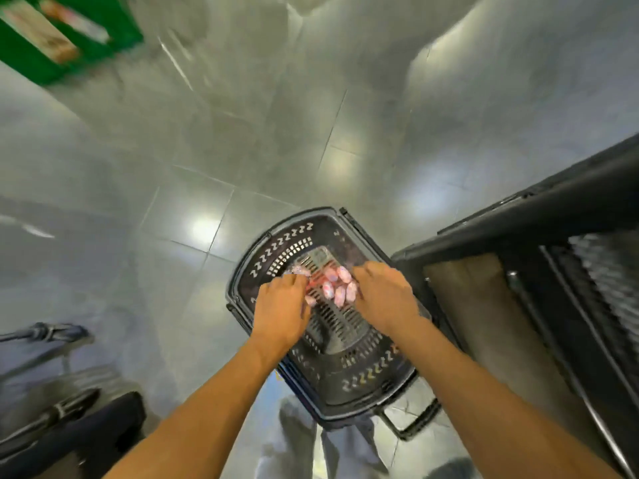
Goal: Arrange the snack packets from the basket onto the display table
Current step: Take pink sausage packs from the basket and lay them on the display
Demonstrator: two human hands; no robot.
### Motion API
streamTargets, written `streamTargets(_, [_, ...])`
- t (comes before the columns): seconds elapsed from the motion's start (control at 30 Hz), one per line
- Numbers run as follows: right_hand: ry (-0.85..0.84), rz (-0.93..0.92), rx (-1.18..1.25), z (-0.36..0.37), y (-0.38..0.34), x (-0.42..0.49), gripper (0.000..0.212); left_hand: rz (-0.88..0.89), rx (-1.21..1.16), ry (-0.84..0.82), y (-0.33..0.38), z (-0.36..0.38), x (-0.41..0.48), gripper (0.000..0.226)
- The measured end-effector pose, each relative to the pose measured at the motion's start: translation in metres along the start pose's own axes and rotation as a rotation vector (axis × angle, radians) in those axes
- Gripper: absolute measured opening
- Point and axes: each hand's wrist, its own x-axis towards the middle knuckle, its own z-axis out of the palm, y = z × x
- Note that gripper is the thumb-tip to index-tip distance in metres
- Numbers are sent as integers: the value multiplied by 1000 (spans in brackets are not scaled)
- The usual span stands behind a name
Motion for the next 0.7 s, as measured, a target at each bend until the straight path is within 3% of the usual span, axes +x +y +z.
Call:
streamTargets(0.17, [47, -2, -29, -143, -23, -95, 24, 129, 30, 72, 62, -130, -72, 25])
streamTargets(0.33, [175, 111, -64, -227, -36, -188, 32, 341, 18, 197, 113, -221, -121, 27])
streamTargets(0.5, [283, 335, -38, -262, -30, -277, 35, 583, -31, 240, 152, -262, -148, 32])
streamTargets(0.7, [412, 637, 111, -256, -11, -381, 45, 815, 18, 188, 215, -270, -180, 28])
